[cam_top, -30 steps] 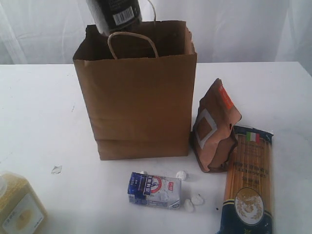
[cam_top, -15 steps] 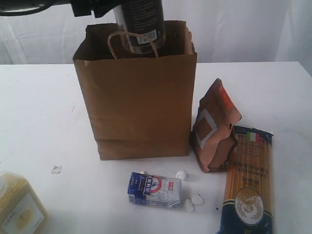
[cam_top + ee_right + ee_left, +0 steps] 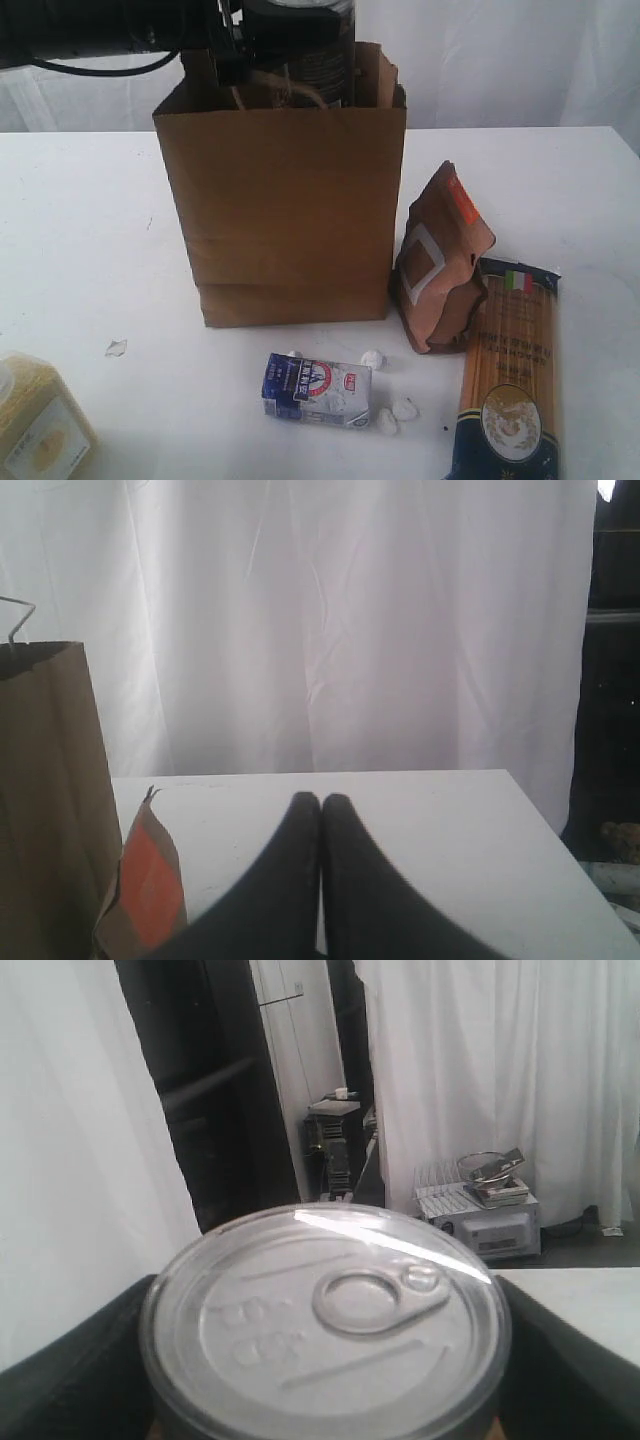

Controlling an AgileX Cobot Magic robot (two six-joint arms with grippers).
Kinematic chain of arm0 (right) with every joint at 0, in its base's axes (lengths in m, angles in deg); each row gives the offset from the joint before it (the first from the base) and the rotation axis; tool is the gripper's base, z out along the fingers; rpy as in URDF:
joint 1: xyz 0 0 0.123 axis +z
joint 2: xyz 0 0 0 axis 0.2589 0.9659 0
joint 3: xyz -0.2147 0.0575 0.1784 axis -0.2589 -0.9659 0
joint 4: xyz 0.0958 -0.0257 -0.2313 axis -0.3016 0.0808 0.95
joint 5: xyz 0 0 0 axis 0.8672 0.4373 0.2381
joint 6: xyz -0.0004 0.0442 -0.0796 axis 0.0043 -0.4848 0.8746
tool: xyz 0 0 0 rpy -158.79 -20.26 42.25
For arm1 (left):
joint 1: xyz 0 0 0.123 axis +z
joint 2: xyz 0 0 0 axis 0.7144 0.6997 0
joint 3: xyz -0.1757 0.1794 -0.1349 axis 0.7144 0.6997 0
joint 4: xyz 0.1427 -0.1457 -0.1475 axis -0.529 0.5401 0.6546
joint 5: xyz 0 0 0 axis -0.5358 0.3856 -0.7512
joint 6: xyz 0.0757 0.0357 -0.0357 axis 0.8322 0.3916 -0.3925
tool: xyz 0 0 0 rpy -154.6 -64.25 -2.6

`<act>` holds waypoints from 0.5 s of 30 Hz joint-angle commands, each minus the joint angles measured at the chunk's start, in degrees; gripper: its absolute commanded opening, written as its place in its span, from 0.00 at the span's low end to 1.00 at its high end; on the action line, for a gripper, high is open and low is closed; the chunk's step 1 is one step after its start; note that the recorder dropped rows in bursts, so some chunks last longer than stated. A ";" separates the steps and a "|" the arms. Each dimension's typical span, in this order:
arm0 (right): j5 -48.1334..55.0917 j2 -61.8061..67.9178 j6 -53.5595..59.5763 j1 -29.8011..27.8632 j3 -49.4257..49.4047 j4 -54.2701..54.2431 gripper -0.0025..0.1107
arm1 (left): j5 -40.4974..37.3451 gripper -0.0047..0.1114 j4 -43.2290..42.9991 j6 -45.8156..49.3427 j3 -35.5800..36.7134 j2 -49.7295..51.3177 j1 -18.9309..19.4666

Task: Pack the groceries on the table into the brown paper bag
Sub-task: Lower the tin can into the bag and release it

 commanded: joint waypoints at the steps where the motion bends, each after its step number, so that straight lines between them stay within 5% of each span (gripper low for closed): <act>1: -0.32 -0.28 0.25 -0.13 -0.05 0.19 0.02 | -2.77 0.06 3.74 0.45 -0.49 0.91 -0.46; 11: -0.32 -0.28 0.25 -0.13 -0.05 0.19 0.02 | -2.38 0.52 3.74 0.69 -0.49 1.12 -0.78; 15: -0.32 -0.28 0.25 -0.13 -0.05 0.19 0.02 | -2.28 0.59 3.74 0.69 -0.49 1.12 -0.78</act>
